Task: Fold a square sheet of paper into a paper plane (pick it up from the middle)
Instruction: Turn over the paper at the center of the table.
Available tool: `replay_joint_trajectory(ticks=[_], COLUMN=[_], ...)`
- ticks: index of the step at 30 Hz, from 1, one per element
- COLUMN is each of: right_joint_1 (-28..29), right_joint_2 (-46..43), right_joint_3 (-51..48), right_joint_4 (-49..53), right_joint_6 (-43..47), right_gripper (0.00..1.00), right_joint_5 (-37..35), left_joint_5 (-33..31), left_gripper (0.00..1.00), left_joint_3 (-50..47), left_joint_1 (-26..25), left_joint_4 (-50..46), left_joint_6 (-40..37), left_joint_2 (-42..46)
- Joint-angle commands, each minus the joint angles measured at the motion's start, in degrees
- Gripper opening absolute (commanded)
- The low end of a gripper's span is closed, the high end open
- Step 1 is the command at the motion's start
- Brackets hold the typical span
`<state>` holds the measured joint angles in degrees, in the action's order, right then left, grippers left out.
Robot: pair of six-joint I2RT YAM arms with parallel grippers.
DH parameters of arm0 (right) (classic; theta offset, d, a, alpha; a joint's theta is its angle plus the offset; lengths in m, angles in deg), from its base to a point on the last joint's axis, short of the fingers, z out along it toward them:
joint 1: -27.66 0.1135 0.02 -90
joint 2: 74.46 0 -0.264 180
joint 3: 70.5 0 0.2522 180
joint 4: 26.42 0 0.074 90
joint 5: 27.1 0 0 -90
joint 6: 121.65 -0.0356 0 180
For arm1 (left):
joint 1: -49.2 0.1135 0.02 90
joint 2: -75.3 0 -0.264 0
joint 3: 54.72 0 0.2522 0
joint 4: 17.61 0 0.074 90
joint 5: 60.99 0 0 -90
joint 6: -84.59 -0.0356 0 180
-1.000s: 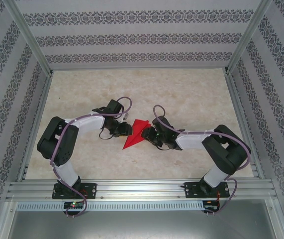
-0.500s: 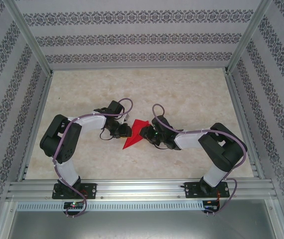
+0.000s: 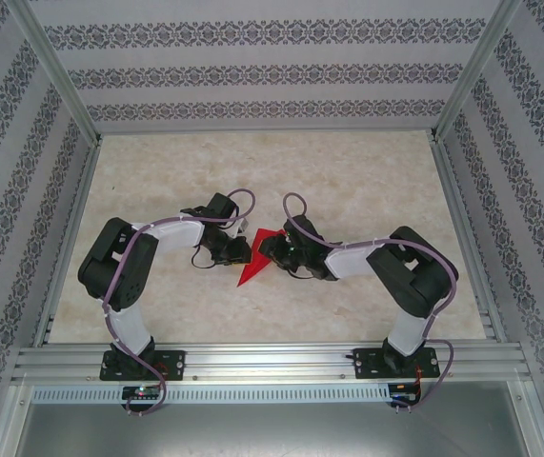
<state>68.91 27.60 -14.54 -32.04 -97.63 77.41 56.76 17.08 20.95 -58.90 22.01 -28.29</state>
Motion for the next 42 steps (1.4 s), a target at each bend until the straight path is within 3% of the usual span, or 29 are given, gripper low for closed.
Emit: replay_joint_trajectory(ticks=[1, 7, 14, 20, 27, 31, 36, 42], right_joint_1=[0.4, 0.4, 0.2, 0.0, 1.5, 3.2, 4.9, 7.0], right_joint_2=[1.6, 3.3, 1.2, -8.0, -17.0, -17.8, -16.6, -14.0], right_joint_3=[1.8, 2.8, 3.1, 6.6, 18.6, 25.0, 29.7, 32.1], right_joint_4=[-3.1, -3.0, 0.1, 20.8, 61.9, 79.2, 91.2, 93.4], right_joint_6=[1.3, 1.9, 4.4, 13.2, 25.3, 27.2, 25.3, 23.5], right_gripper=[0.31, 0.28, 0.13, 0.06, 0.07, 0.07, 0.07, 0.09], right_joint_5=[1.3, 1.3, 0.9, -5.0, -21.9, -31.9, -39.5, -41.6], left_joint_5=[0.8, 0.7, 0.7, -3.8, -19.6, -25.4, -28.7, -29.9], left_gripper=[0.18, 0.18, 0.2, 0.29, 0.32, 0.33, 0.34, 0.36], left_joint_3=[0.7, 0.5, -0.9, -3.6, -8.3, -10.0, -11.7, -11.8], left_joint_1=[-0.4, -0.4, -0.4, -0.6, -0.5, -0.6, -0.4, -0.4], left_joint_4=[0.2, 0.4, 1.8, 2.3, -0.1, -1.1, -1.1, -2.6], left_joint_6=[-0.4, 0.0, 2.4, 5.2, 8.6, 10.4, 11.3, 10.8], left_joint_2=[-0.6, -0.1, 3.3, 12.9, 25.7, 30.7, 34.3, 36.3])
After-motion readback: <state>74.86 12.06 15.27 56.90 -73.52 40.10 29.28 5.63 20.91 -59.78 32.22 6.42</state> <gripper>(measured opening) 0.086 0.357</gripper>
